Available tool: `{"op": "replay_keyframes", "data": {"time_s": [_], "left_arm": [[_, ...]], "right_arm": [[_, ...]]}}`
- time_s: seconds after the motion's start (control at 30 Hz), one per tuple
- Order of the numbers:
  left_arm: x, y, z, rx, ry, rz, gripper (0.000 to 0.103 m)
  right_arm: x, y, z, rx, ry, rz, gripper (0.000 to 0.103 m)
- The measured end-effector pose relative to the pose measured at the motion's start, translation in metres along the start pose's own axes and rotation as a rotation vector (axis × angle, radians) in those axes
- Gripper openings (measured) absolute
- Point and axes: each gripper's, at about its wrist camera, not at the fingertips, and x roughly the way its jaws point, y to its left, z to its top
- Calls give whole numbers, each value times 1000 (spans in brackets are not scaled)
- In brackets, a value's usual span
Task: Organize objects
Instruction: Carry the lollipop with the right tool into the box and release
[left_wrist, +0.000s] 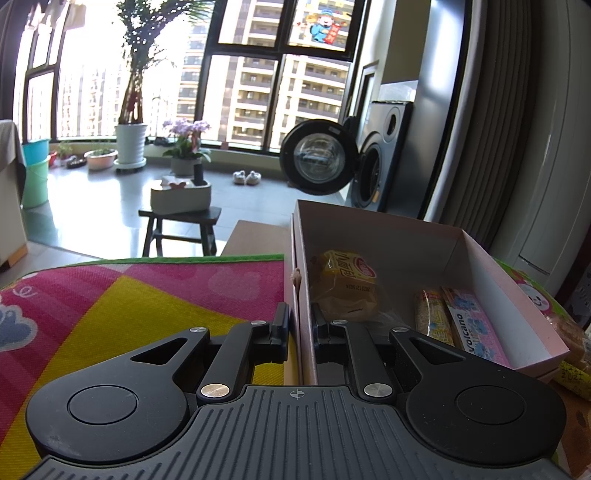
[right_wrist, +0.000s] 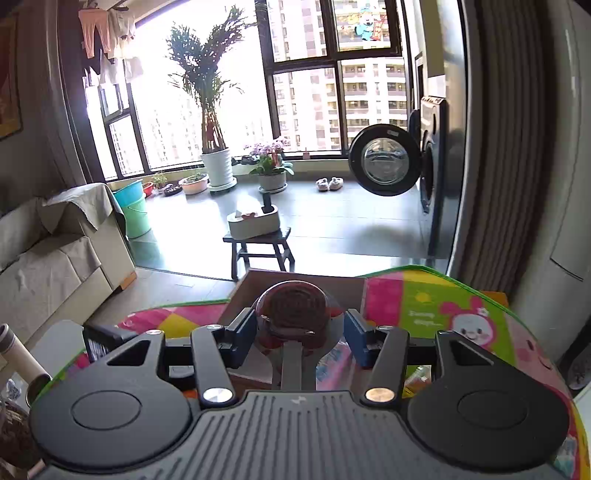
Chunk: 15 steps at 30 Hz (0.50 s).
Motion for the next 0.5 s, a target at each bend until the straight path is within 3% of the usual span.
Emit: {"op": "replay_keyframes", "data": {"time_s": [0.1, 0.27, 0.5], "left_arm": [[0, 0, 0, -2, 0, -1, 13], [1, 0, 0, -7, 2, -6, 14], [3, -1, 1, -10, 4, -8, 14]], "right_arm": [[48, 16, 15, -18, 5, -22, 52], [127, 13, 8, 13, 83, -117, 52], [170, -9, -17, 21, 170, -197, 53]]}}
